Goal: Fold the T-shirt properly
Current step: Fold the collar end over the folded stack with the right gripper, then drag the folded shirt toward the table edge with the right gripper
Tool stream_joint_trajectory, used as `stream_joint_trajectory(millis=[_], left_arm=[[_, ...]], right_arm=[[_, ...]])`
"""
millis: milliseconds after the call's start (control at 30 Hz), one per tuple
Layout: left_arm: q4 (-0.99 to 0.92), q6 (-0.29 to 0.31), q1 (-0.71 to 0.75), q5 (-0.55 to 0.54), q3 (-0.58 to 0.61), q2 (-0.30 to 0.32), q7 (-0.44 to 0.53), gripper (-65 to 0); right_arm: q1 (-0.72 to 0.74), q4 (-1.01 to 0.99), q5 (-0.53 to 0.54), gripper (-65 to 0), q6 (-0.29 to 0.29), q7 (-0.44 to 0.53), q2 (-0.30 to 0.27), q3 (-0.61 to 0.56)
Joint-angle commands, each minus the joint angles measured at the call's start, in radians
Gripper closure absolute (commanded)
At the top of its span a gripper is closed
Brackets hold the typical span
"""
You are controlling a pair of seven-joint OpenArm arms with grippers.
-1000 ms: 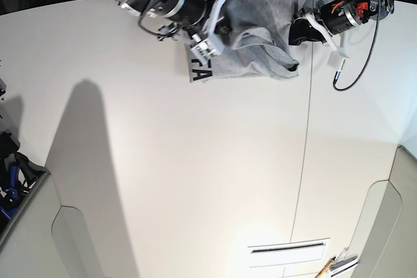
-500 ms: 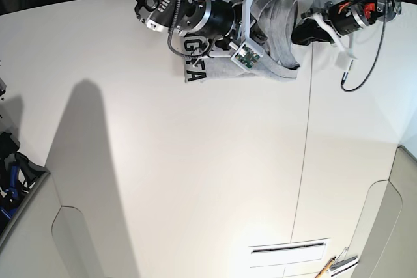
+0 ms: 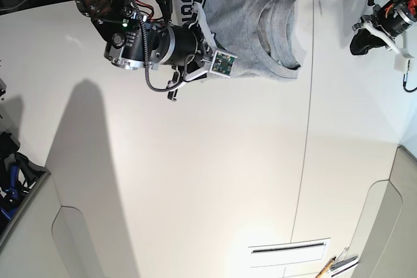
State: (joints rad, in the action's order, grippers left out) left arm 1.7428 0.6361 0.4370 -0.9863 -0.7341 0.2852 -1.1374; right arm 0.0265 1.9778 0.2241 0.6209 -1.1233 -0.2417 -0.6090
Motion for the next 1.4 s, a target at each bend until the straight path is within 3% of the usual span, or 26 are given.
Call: stream_joint_trajectory(millis=[0,367,600,767,900,1033,1200,1367], left_arm=[[0.016,0.003,-0.002,-0.02,-0.006,0.017,0.011,0.0],[0.016,0.003,-0.002,-0.021,-0.006,0.016,0.012,0.0],[0.016,0.003,-0.002,-0.02,-0.006,0.016,0.012,0.0],[0.016,0.003,-0.002,-0.021,-0.006,0.016,0.013,0.0],[0.016,0.003,-0.002,-0.023,-0.006,0.014,0.013,0.0],[0.016,0.003,-0.002,-0.027,-0.006,0.014,0.013,0.0],[0.016,0.003,-0.002,-0.027,-0.006,0.014,0.013,0.0],[0.016,0.003,-0.002,-0.027,-0.006,0.014,0.013,0.0]], right_arm=[[0.018,0.001,0.034,0.0,0.009,0.02,0.003,0.0],[0.037,-0.077,0.166,0.0,0.015,0.045,0.004,-0.056],[0.037,-0.1,0.119,0.0,0.014,0.088,0.01,-0.141],[0.045,-0.27,0.036,0.0,0.005,0.156,0.011,-0.143],[0.047,-0.457,0.015,0.0,-0.055,0.155,0.038,-0.128],[0.012,-0.518,-0.013,0.0,-0.18,0.132,0.066,-0.033],[-0.033,-0.51,-0.064,0.0,-0.343,0.132,0.113,0.216],[-0.041,-0.51,-0.063,0.0,-0.422,0.135,0.146,0.49]])
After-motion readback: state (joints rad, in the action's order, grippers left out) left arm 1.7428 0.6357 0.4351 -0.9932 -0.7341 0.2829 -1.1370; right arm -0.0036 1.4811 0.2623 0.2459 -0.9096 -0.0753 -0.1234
